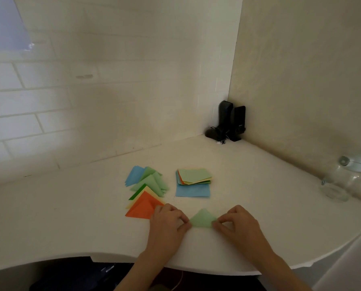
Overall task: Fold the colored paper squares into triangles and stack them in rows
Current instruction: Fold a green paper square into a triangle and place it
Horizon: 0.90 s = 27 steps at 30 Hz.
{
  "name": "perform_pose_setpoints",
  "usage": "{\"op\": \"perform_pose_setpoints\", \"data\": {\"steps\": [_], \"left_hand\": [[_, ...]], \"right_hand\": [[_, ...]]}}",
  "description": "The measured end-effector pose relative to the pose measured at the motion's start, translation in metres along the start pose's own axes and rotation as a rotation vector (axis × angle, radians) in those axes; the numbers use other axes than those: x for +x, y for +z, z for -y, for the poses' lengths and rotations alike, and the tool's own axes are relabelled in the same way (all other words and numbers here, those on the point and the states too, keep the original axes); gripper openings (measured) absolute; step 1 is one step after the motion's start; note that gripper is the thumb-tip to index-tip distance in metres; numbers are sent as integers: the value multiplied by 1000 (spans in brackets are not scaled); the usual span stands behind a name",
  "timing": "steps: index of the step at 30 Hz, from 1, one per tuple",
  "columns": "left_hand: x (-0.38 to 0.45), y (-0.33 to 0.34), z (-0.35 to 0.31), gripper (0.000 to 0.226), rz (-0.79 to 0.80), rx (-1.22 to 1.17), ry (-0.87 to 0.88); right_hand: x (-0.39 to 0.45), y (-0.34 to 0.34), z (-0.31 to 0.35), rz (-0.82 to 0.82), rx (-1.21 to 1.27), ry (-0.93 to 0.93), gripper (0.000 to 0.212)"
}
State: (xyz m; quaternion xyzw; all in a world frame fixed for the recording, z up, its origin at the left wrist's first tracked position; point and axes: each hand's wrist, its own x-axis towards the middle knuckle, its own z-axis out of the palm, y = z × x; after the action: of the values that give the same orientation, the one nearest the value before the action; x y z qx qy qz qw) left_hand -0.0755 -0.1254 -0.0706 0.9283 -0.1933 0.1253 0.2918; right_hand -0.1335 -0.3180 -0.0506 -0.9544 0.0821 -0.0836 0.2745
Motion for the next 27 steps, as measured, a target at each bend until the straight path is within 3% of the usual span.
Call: {"op": "perform_pose_setpoints", "data": {"steps": [9, 14, 20, 27], "left_hand": [[3, 21, -10, 42, -157, 227, 11], [5, 24, -14, 53, -152, 322, -32], [8, 26, -9, 41, -140, 284, -24], [10, 13, 2, 21, -5, 130, -56]], "right_hand": [[6, 14, 1, -116, -46, 71, 33], [8, 20, 4, -144, -171, 98, 42], [8, 18, 3, -104, -168, 92, 32], [14, 7, -7, -9, 46, 59, 31]]}}
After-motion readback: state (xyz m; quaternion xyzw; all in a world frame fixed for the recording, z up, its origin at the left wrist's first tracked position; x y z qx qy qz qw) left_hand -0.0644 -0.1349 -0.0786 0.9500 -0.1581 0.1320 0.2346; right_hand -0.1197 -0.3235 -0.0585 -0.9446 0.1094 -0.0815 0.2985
